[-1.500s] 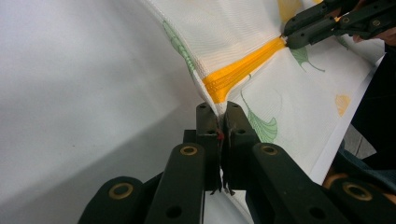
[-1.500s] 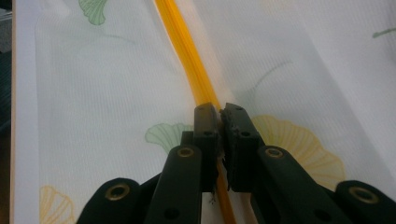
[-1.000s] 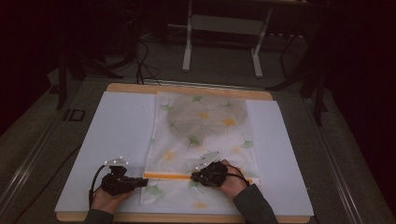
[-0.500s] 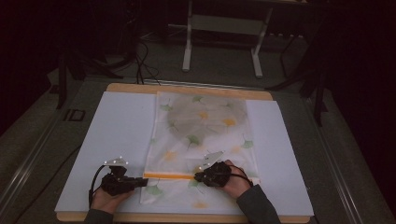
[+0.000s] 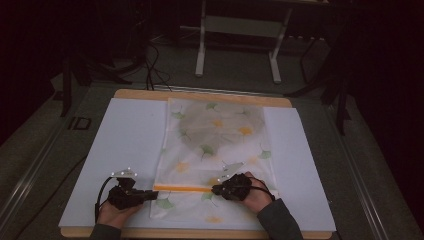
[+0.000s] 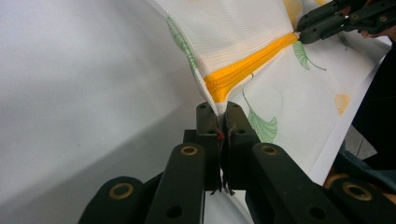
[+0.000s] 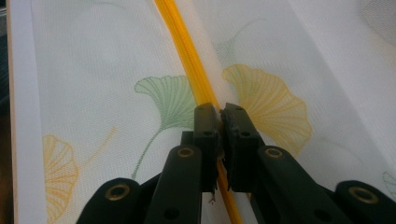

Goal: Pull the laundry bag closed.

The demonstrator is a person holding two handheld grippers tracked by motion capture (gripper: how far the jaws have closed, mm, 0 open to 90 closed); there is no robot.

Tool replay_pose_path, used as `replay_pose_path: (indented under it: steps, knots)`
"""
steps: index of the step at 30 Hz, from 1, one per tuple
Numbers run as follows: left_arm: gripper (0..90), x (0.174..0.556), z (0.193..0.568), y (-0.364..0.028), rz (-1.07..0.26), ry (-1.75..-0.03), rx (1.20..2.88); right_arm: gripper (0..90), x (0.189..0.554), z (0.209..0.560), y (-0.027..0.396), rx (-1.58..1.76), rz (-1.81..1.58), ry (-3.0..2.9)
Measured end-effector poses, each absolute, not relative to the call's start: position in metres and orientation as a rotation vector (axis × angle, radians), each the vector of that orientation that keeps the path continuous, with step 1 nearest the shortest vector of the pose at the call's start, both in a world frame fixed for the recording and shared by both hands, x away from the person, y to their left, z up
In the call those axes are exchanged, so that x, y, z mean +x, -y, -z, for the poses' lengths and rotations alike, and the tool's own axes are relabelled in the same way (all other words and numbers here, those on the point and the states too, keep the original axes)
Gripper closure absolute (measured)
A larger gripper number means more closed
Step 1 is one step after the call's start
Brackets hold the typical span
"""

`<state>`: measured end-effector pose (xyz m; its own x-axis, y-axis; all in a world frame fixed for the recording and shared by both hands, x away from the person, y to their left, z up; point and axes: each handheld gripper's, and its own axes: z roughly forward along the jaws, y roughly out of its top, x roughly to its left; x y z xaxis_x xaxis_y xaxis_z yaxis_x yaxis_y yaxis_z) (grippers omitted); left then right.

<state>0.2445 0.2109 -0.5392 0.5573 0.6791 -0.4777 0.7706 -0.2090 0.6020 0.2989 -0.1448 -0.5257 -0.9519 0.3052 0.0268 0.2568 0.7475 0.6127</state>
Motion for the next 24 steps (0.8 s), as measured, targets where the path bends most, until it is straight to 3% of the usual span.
replay_pose_path:
  steps: [24]
  knots:
    - [87.3,0.244,0.539,-0.212,0.133,-1.173,1.941,85.0,0.298,0.525,0.167,0.519,-0.982,-2.85]
